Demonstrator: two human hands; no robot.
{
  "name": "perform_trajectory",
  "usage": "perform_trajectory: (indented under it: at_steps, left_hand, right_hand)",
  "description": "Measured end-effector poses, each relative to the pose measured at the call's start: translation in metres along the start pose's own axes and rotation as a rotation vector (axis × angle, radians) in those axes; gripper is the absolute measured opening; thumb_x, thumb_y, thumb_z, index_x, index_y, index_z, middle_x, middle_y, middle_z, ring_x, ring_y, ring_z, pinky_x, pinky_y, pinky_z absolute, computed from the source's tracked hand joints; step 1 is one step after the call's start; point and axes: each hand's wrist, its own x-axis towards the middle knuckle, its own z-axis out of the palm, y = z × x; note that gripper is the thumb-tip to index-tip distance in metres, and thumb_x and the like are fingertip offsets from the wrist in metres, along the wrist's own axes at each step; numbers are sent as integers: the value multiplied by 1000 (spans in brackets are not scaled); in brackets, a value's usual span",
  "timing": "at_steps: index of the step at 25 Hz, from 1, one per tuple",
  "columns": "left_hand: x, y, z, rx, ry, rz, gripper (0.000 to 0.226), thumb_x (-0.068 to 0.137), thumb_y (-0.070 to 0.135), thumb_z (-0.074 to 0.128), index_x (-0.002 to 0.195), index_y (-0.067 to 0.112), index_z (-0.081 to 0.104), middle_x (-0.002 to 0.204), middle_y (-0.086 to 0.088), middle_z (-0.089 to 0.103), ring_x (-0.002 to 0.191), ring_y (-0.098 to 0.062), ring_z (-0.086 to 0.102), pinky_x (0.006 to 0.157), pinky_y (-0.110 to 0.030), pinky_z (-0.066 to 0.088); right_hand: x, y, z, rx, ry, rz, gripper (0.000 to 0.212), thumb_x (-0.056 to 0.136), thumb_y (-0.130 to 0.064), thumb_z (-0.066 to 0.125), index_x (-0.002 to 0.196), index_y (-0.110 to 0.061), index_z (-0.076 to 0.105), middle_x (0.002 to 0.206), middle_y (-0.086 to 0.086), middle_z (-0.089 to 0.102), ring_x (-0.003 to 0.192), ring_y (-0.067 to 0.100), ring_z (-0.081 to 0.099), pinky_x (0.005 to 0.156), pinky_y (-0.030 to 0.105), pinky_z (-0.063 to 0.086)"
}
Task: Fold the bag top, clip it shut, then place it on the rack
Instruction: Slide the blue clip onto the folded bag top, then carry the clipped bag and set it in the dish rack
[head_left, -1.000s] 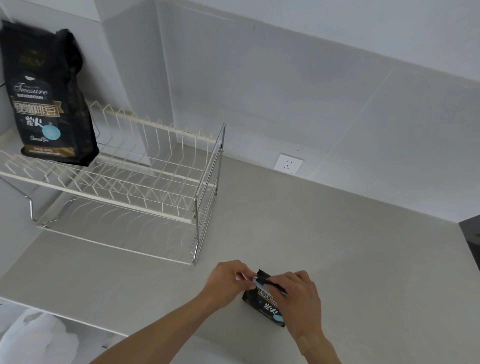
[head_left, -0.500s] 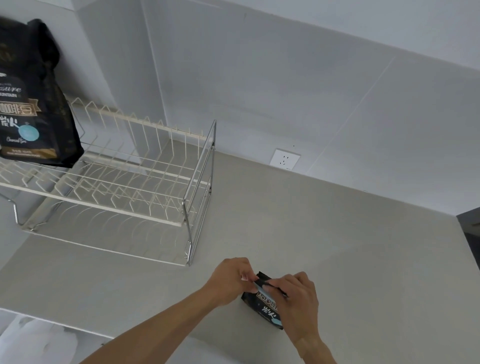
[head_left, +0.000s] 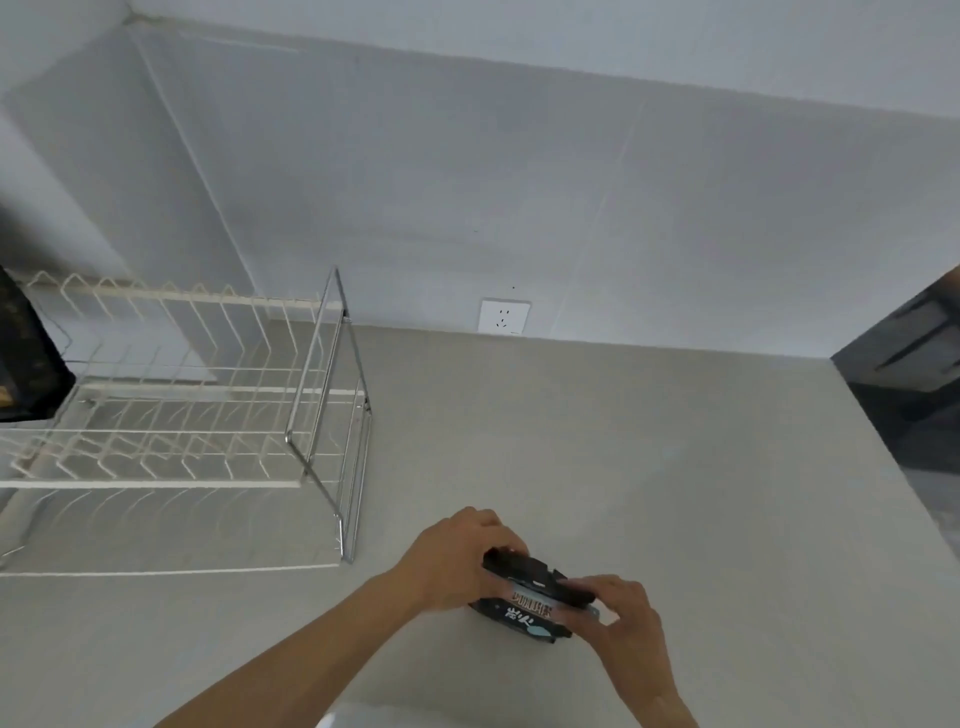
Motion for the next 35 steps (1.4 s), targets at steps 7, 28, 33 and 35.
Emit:
perform_trajectory:
  at_steps: [7, 28, 33, 35]
  left_hand:
    - [22, 45, 25, 199, -14, 227, 20, 89, 33, 58, 107, 30, 66, 106, 4, 65, 100, -16, 54, 82, -31, 38]
    - [-20, -26, 31, -390, -3, -257, 108, 56, 26, 90, 142, 47, 28, 128, 16, 47, 117, -10, 48, 95, -30, 47]
    - [-16, -36, 50, -504, -100, -393, 89, 63, 8, 86, 136, 32, 43, 122, 9, 56, 105, -18, 59, 75, -23, 55]
    - [-10, -34, 54, -542, -65, -411, 73, 64, -1, 82, 125, 25, 53, 117, 0, 62, 103, -25, 65, 85, -39, 58]
  right_hand:
    - [-3, 9, 18, 408, 87, 167, 27, 55, -30, 88, 79, -38, 79, 95, -19, 72, 90, 5, 68, 83, 39, 58]
    - [-4, 56, 34, 380, -136, 190, 87, 47, -17, 92, 123, -42, 57, 118, -13, 68, 114, 11, 59, 98, 36, 49]
    - [5, 60, 42, 285, -154, 139, 71, 49, -21, 90, 112, -38, 65, 102, -15, 75, 100, 8, 67, 78, 12, 50]
    - [5, 62, 44, 280, -129, 159, 68, 51, -21, 89, 112, -36, 65, 98, -16, 76, 97, 7, 68, 74, 11, 48]
